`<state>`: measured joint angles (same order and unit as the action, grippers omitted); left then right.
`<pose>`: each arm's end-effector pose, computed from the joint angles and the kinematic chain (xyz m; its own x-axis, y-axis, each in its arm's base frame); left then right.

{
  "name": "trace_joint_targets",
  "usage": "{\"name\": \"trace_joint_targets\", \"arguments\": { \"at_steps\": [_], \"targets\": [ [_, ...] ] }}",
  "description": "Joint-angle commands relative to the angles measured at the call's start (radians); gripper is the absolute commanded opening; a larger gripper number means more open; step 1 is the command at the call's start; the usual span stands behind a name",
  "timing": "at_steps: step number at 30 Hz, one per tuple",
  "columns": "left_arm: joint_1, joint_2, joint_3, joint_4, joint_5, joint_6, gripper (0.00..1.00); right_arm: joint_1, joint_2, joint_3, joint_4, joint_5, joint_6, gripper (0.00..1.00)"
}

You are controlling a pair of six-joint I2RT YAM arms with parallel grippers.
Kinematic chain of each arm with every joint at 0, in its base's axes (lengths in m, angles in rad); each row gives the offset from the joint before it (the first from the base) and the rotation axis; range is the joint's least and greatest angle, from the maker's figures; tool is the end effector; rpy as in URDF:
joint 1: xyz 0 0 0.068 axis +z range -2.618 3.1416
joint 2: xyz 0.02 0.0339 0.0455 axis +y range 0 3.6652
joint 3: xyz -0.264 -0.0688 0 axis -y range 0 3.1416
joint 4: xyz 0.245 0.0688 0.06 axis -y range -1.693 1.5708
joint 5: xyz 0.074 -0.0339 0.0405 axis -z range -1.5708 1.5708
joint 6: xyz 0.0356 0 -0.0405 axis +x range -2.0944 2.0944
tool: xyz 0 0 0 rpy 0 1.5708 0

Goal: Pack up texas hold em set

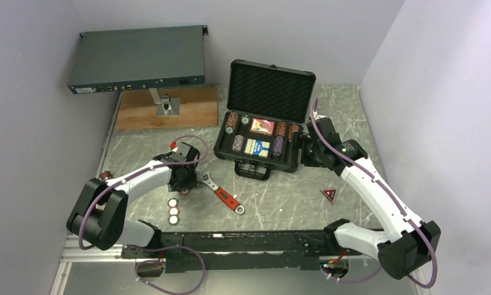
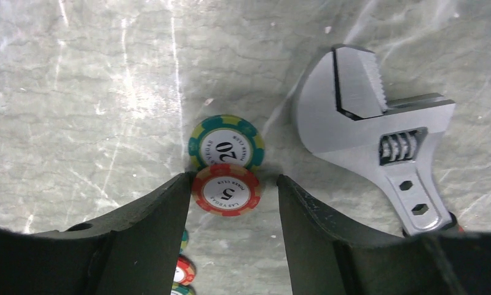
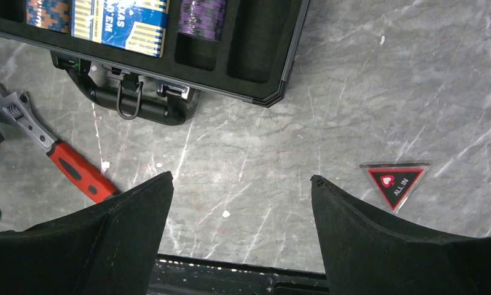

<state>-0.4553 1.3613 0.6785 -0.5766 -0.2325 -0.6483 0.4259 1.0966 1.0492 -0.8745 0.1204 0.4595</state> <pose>0.2069 -0.0922 0.1603 -0.9016 -0.2128 -0.3767 -0.2257 0.9741 -0.0102 0.1958 0.0841 0.3096 -0.8029 0.1192 -0.5841 0.0134 0.9832 0.1822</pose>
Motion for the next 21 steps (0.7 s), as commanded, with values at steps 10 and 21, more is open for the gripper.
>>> {"name": "trace_joint_targets", "arguments": {
  "at_steps": [10,21],
  "targets": [
    [-0.045,-0.005,-0.071,0.032,-0.007,-0.094,0.61,-0.003,-0.056,-0.012,-0.003,0.003,-0.023,0.85],
    [-0.056,0.016,-0.075,-0.050,-0.040,-0.155,0.55,-0.003,-0.036,-0.007,0.009,-0.011,0.002,0.85]
  ]
}}
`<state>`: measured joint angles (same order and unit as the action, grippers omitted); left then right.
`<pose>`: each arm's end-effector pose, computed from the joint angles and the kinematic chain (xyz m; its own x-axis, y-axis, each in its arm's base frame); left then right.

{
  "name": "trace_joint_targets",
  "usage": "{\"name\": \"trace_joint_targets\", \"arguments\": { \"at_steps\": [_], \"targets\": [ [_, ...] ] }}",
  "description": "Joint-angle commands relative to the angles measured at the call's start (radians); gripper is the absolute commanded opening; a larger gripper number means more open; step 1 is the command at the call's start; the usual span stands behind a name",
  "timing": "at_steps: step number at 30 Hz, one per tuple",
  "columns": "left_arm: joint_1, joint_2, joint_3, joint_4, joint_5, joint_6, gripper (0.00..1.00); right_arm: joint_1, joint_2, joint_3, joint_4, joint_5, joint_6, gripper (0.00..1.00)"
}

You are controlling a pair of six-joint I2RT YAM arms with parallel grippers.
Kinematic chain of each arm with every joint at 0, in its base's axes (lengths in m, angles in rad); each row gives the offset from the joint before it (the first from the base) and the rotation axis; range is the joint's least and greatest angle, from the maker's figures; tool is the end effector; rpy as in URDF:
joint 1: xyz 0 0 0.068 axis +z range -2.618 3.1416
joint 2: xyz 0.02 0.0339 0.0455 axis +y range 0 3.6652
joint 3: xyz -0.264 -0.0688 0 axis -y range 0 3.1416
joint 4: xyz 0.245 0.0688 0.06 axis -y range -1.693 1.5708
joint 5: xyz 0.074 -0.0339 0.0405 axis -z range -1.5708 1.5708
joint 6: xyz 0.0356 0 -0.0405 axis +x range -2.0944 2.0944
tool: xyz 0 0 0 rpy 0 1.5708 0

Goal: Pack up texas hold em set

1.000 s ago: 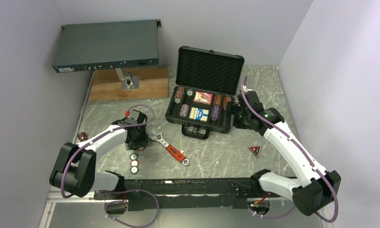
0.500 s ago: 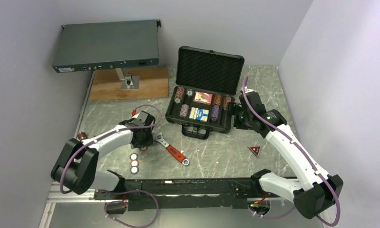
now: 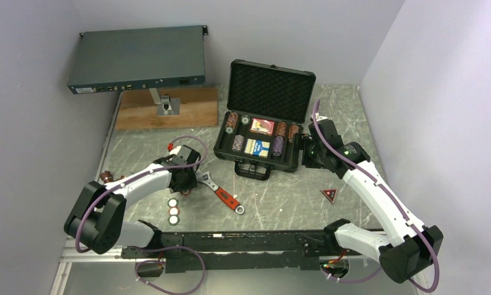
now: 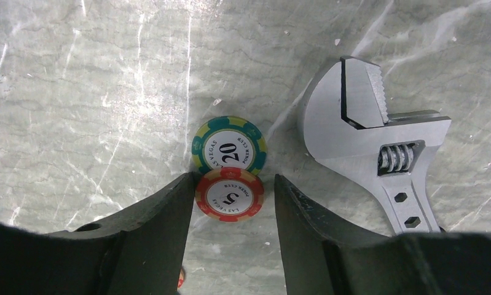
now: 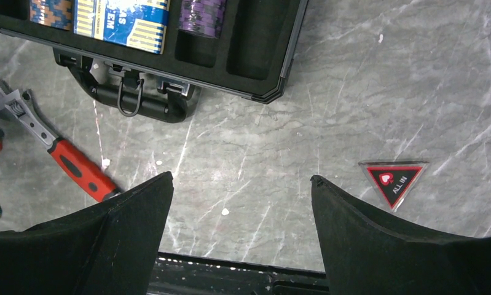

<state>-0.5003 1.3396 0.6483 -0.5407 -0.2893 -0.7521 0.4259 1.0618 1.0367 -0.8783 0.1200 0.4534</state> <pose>0.2001 -0.0978 0.1585 -0.8616 -0.2752 -0.4265 -0.2904 0.9564 -0.0306 0.1889 0.0810 0.3120 -0.7931 0.1177 -0.5976 0.0052 0.9824 0.1866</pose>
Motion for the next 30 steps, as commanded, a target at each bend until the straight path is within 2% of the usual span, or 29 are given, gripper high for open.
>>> {"name": "trace_joint_targets", "arguments": {
  "at_steps": [1,5,11,16,20,30],
  "targets": [
    [-0.011,0.035,-0.047,-0.089,0.017,-0.052,0.54,-0.003,-0.002,0.004,0.015,-0.012,0.008,0.85],
    [-0.014,0.026,-0.052,-0.098,0.022,-0.052,0.52,-0.003,-0.010,-0.010,0.018,-0.007,0.011,0.85],
    [-0.019,0.038,-0.038,-0.106,0.018,-0.030,0.31,-0.003,-0.015,-0.020,0.020,-0.007,0.026,0.85],
    [-0.025,-0.009,-0.021,-0.126,0.027,-0.019,0.25,-0.003,-0.018,-0.020,0.018,-0.005,0.032,0.85],
    [-0.027,-0.045,-0.001,-0.171,0.037,-0.010,0.15,-0.003,-0.025,-0.026,0.025,0.001,0.034,0.85],
    [-0.032,-0.188,0.038,-0.267,0.050,0.004,0.11,-0.003,-0.016,-0.032,0.047,-0.002,0.049,0.85]
  ]
}}
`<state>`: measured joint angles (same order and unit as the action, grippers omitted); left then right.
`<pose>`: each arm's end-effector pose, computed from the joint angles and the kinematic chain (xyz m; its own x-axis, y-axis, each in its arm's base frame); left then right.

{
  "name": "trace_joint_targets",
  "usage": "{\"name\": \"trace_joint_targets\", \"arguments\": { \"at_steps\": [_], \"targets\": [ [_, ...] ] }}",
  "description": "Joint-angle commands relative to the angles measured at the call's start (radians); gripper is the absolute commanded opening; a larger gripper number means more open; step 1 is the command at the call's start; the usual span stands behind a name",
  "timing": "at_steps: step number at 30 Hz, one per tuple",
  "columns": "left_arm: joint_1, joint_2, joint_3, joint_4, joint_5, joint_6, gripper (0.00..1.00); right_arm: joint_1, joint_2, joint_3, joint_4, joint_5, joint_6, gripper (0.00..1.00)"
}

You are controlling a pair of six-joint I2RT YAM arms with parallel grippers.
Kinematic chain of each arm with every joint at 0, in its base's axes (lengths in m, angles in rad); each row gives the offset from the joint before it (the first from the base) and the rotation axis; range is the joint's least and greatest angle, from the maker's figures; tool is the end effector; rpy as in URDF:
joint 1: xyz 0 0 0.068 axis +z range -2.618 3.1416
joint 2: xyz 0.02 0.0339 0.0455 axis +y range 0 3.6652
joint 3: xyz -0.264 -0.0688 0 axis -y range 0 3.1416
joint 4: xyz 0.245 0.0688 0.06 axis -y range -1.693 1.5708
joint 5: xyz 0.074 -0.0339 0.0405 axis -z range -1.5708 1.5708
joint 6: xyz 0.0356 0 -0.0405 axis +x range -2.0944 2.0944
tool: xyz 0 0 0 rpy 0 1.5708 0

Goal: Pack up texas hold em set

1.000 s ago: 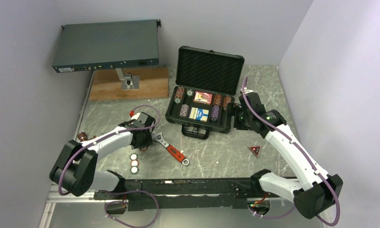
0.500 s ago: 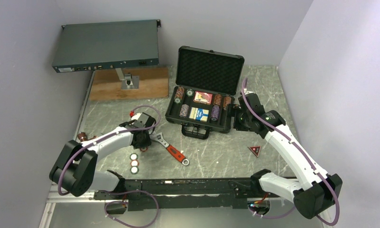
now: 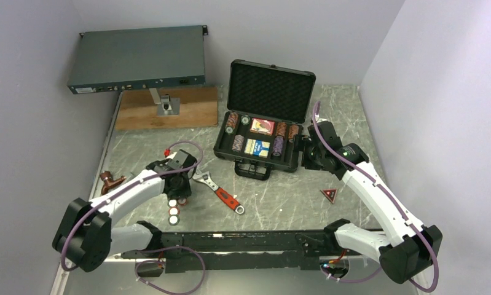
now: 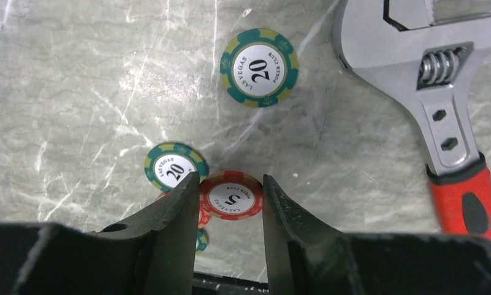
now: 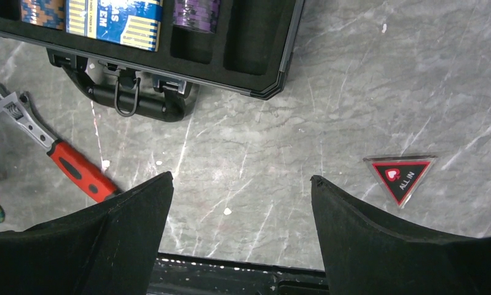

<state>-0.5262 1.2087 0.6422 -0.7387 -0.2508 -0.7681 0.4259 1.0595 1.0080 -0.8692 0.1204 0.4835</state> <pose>0.1721 -0.0897 0.1748 -0.8990 -0.2562 -0.3552 -0.2703 0.9627 -0.0101 0.1882 0.0807 0.3040 -0.8017 0.1431 -0.5803 0.0325 0.9799 0.1967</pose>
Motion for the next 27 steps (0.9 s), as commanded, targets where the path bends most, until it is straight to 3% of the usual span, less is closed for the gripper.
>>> {"name": "trace_joint_targets", "arguments": {
  "at_steps": [1,14,20,27],
  "targets": [
    [-0.006,-0.067,0.057,-0.080,0.010,0.023,0.11,-0.003,-0.015,-0.007,0.041,-0.004,0.021,0.85],
    [-0.006,-0.018,0.329,-0.143,0.019,0.128,0.10,-0.003,-0.007,-0.009,0.056,-0.001,0.027,0.85],
    [-0.006,0.072,0.469,-0.111,0.025,0.192,0.00,-0.003,-0.019,-0.014,0.050,0.008,0.032,0.85],
    [-0.006,0.187,0.598,-0.022,0.056,0.297,0.00,-0.003,-0.041,-0.025,0.033,0.022,0.032,0.85]
  ]
}}
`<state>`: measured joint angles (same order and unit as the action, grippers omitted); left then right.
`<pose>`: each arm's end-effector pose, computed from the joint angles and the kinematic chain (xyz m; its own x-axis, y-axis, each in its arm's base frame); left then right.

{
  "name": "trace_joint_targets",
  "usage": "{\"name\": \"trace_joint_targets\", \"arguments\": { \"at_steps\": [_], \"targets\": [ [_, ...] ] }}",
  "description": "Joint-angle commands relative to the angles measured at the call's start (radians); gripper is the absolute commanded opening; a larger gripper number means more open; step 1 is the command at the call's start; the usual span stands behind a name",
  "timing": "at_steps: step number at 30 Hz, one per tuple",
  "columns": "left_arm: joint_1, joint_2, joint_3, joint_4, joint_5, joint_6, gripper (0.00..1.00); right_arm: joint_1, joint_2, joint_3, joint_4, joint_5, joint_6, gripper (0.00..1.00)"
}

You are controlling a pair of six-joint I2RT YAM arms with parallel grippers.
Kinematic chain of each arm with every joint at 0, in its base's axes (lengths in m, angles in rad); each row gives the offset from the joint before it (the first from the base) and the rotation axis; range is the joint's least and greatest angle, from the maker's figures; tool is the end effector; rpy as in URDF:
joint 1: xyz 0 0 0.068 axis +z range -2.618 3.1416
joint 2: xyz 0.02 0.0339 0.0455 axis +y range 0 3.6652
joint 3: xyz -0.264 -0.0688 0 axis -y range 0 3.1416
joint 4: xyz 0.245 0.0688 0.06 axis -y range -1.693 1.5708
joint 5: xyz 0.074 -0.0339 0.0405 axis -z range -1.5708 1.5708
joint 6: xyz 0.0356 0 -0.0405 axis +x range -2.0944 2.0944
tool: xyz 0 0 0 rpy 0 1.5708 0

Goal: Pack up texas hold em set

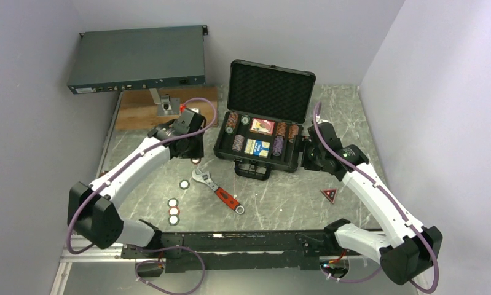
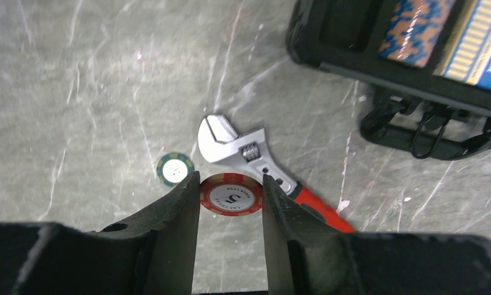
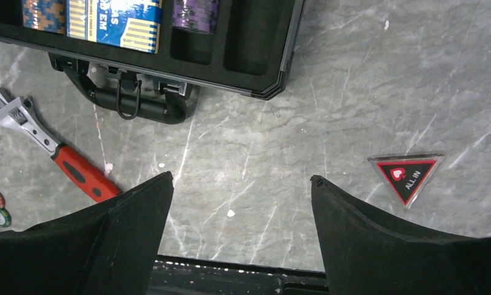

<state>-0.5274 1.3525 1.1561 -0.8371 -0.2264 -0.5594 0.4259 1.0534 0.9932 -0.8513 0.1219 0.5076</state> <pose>0.2377 -0.1292 0.2889 -0.8368 -0.1111 -0.5361 -0.0624 0.9922 -0.1082 0.1881 0.0806 0.3017 -0.7954 0.1689 -0.5820 0.0508 0.9756 0.2138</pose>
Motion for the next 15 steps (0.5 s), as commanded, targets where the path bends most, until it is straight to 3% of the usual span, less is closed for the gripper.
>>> {"name": "trace_joint_targets", "arguments": {
  "at_steps": [1,10,15],
  "targets": [
    [-0.005,0.061,0.099,0.100,0.038,0.106,0.00,-0.003,-0.039,-0.015,0.014,0.023,0.008,0.85],
    [-0.021,0.205,0.274,0.215,0.059,0.213,0.00,-0.003,-0.074,-0.044,0.000,0.045,0.015,0.85],
    [-0.036,0.243,0.275,0.345,0.061,0.258,0.00,-0.003,-0.095,-0.058,-0.003,0.061,0.019,0.85]
  ]
}}
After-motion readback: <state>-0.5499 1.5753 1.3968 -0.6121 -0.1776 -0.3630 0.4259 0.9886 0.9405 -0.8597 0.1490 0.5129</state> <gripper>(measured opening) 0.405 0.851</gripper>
